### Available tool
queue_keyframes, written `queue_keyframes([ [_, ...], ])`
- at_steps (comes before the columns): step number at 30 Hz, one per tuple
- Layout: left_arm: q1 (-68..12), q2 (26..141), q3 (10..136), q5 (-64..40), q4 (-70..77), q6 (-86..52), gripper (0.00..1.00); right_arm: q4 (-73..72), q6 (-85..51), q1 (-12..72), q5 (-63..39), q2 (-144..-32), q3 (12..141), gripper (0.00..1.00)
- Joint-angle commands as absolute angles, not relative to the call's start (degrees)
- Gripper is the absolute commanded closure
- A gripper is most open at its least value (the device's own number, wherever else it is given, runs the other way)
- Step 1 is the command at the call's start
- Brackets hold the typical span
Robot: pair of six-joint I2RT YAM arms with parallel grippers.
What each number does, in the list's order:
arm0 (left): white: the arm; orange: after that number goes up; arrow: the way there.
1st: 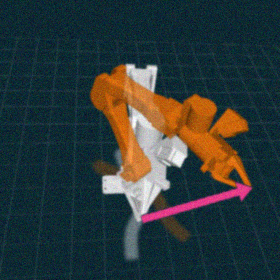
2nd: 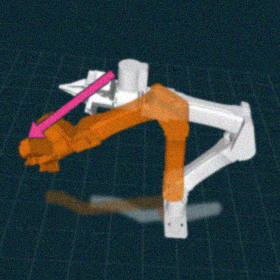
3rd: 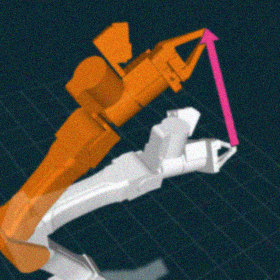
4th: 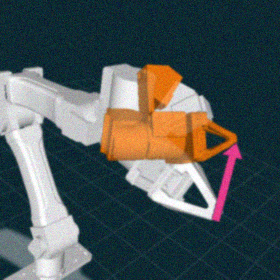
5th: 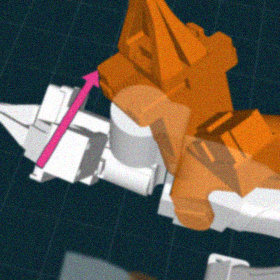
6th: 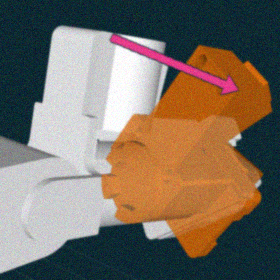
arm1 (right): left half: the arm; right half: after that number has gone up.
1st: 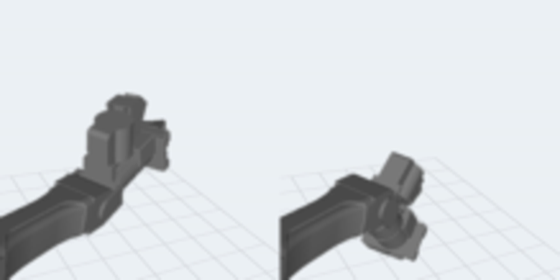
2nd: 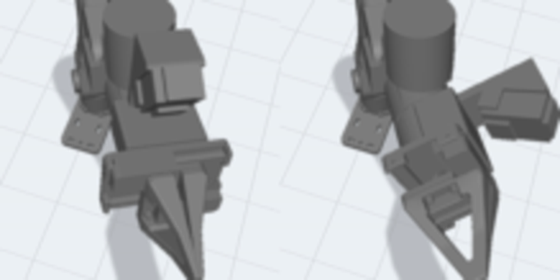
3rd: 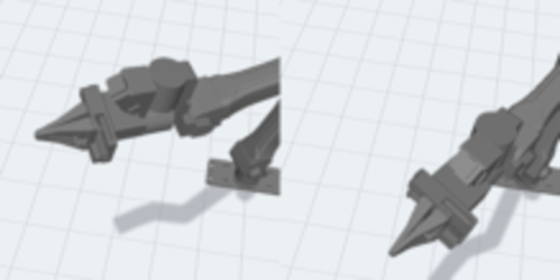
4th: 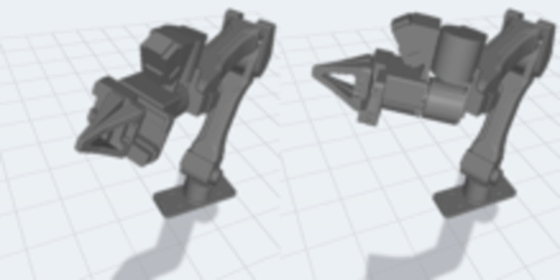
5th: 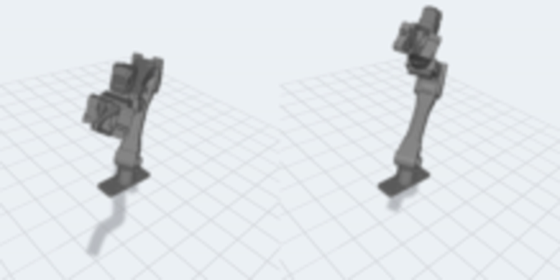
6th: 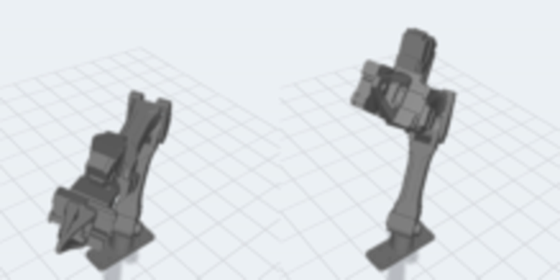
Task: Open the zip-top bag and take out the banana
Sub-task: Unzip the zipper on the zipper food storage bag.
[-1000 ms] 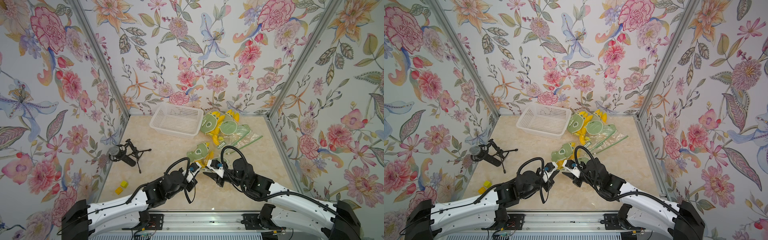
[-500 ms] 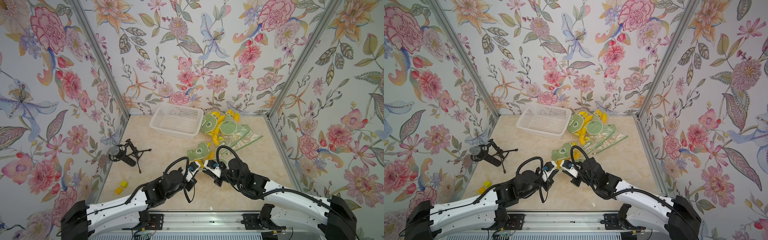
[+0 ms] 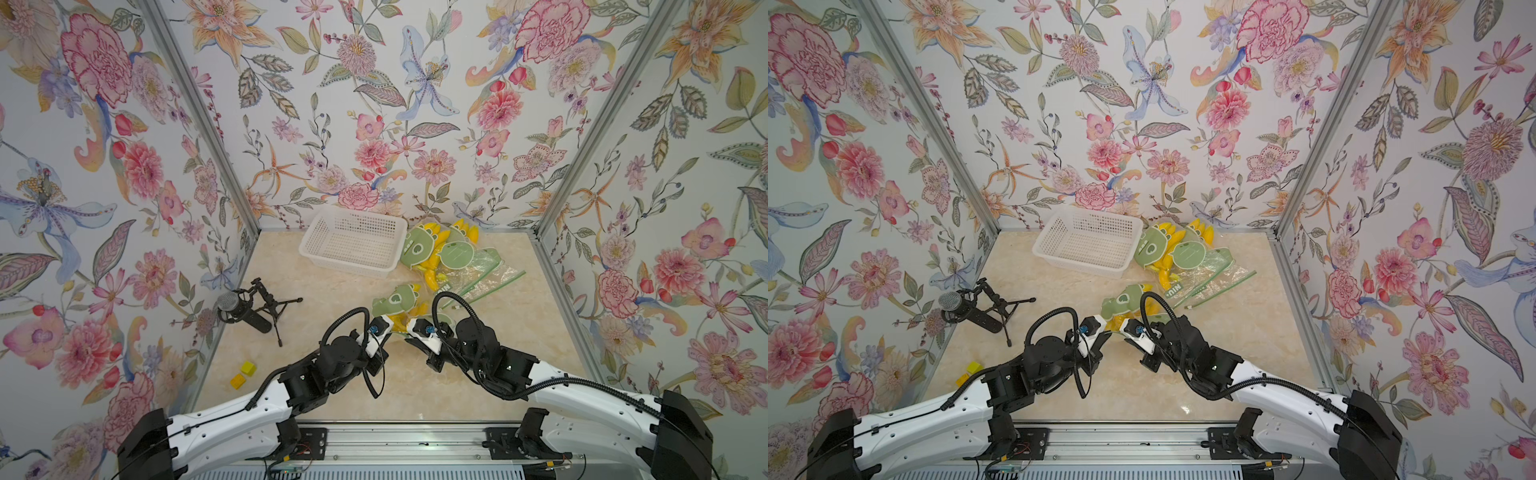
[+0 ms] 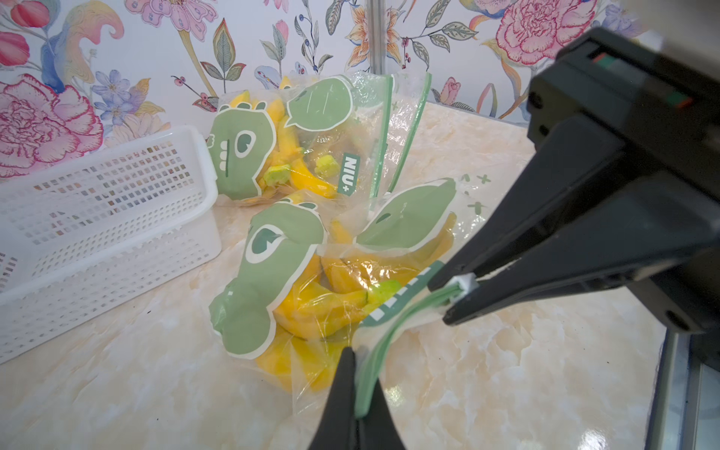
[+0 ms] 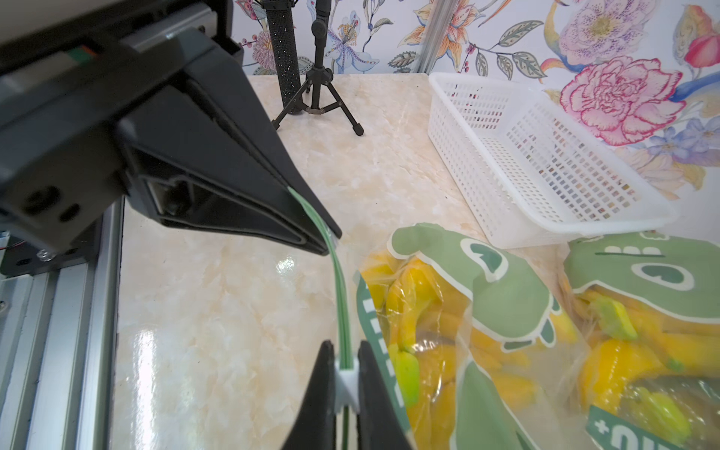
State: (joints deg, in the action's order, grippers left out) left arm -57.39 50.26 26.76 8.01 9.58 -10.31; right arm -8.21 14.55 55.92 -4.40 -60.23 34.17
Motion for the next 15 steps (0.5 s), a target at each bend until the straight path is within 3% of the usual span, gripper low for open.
queue_keyframes([
  [1, -53.83, 48.2, 26.9, 14.73, 7.65, -12.34, 1.0, -5.28, 14.41, 56.35, -0.52, -60.03, 34.01, 0.96],
  [15, -45.12, 39.3, 26.24, 22.7, 1.97, -17.43, 1.0, -4.16, 14.94, 56.36, 7.35, -60.03, 33.75, 0.97],
])
